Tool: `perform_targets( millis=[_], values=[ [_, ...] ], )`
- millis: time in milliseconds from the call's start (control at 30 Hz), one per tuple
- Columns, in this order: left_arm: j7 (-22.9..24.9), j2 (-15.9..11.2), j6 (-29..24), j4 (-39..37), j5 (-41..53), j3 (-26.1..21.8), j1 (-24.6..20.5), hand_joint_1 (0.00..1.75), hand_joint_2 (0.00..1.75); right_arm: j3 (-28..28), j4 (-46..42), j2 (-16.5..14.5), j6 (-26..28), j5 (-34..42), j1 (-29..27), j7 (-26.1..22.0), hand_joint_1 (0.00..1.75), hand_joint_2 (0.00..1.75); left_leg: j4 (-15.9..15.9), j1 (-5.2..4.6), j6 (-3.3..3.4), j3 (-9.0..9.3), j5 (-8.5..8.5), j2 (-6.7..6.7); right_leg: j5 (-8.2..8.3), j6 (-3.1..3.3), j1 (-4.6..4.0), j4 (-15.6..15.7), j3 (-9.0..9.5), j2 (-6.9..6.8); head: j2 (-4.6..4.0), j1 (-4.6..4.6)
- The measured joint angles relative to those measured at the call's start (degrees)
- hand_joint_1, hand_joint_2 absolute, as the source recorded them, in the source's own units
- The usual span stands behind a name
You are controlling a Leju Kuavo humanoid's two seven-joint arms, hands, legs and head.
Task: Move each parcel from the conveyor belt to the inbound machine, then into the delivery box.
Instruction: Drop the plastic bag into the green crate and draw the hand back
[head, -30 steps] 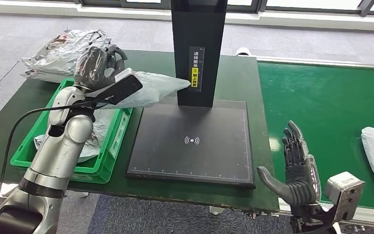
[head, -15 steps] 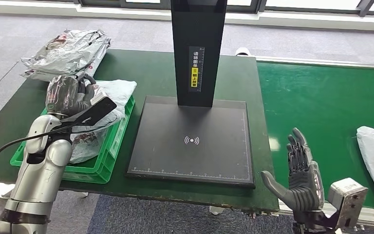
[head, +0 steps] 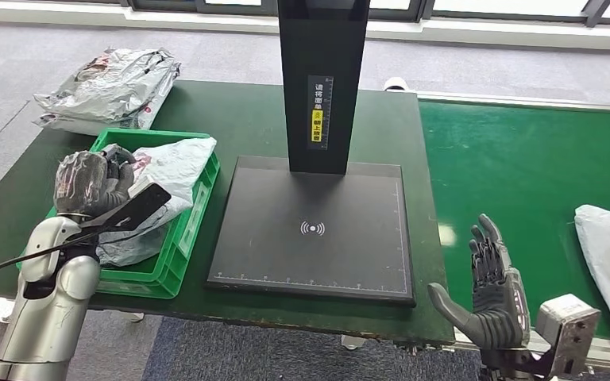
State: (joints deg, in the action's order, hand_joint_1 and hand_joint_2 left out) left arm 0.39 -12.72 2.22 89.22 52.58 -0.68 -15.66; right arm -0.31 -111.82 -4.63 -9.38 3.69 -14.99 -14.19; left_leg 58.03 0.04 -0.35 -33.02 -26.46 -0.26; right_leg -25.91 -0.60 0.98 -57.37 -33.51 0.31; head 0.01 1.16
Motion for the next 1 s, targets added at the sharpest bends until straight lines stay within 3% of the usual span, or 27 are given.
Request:
perform_targets(
  millis=[333, 367, 467, 500, 733, 1000],
  values=[
    [1.0, -0.4, -1.1, -0.9, 1.1, -6.8, 1.6, 1.75, 1.75, -0.9, 0.0, -0.3, -1.0, 0.0, 0.0, 0.0, 0.0, 1.75, 0.0, 0.03, -0.01, -0.01, 0.0, 0.0, -0.01, 0.01, -0.02, 0.0, -0.02, -0.01, 0.01, -0.01],
    [1.1, -0.4, -1.4, -1.5, 1.3, -7.4, 1.5, 1.5, 1.75, -1.0, 0.0, -0.3, -1.1, 0.0, 0.0, 0.0, 0.0, 1.75, 0.0, 0.03, -0.01, -0.01, 0.0, -0.01, -0.01, 0.01, -0.02, 0.0, -0.02, -0.01, 0.01, -0.01],
    [0.9, -0.5, -2.7, -3.9, 2.0, -9.2, 0.8, 0.19, 1.75, -1.1, 0.0, -0.3, -1.4, 0.0, 0.2, 0.2, 0.0, 1.75, 0.0, 0.03, -0.01, 0.0, 0.01, -0.01, 0.0, 0.01, -0.03, 0.0, -0.01, -0.01, -0.01, -0.02],
    [0.8, -0.5, -3.1, -4.8, 2.2, -9.7, 0.5, 0.0, 1.75, -1.2, 0.0, -0.3, -1.5, 0.0, 0.3, 0.3, 0.0, 1.75, 0.0, 0.03, -0.01, 0.0, 0.01, -0.02, 0.0, 0.01, -0.03, 0.0, -0.01, -0.02, -0.01, -0.02],
    [-0.9, -0.4, -3.4, -10.5, 1.5, -11.1, -2.0, 0.0, 1.75, -1.3, 0.0, -0.4, -2.0, 0.1, 1.2, 0.8, 0.0, 1.75, 0.0, 0.03, -0.02, 0.0, 0.02, -0.01, 0.01, 0.02, -0.02, 0.0, 0.0, -0.02, 0.0, -0.01],
    [-2.4, 0.3, -2.4, -12.0, -1.4, -11.1, -2.7, 0.0, 1.75, -1.6, 0.0, -0.6, -2.2, 0.1, 1.9, 0.9, 0.0, 1.75, 0.0, 0.03, -0.02, 0.0, 0.02, -0.01, 0.01, 0.02, -0.03, 0.0, -0.02, -0.01, 0.0, -0.02]
  ],
)
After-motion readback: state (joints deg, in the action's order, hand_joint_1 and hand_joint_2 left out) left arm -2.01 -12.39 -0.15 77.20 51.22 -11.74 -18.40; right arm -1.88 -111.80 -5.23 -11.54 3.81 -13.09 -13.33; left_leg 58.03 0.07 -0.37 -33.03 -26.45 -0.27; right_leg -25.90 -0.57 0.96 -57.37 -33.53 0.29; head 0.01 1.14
